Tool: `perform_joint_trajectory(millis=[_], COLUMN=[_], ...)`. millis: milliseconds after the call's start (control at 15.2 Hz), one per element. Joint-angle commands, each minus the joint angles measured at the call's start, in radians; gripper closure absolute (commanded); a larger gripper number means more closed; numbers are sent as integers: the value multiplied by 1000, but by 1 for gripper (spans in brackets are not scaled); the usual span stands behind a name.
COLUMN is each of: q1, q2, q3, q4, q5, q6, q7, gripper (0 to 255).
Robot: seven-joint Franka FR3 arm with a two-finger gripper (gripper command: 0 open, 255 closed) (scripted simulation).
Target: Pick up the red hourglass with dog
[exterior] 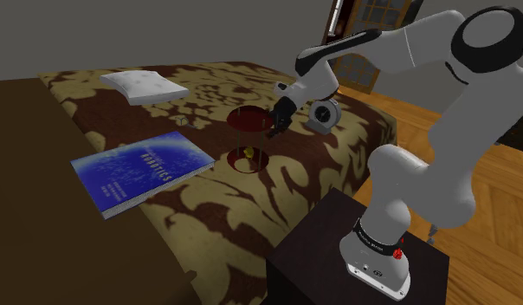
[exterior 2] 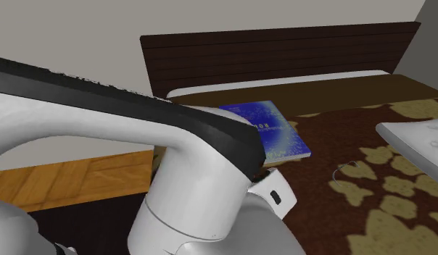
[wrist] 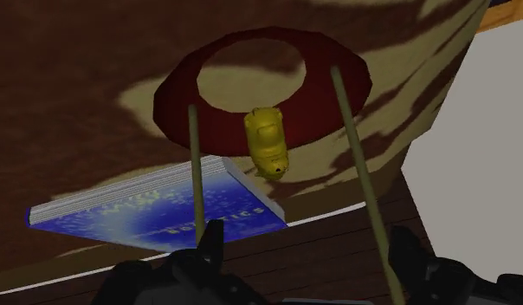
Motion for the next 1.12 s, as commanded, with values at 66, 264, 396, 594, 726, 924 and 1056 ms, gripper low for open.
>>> perform_joint_trajectory(millis=[66,264,396,594,726,924,1056], q1=[385,433,469,512,511,511,512], q2=[6,-50,-69,-95,-95,-95,-95], q3=[-345,-390,-427,-472,-472,-472,-472], q4=[86,74,69,64,67,67,67], q5=[67,25,15,1,0,0,0], q6=[-53,-1,22,51,48,49,49], q7=[-189,-185,-194,-206,-204,-203,-203], gripper=[0,0,0,0,255,255,255])
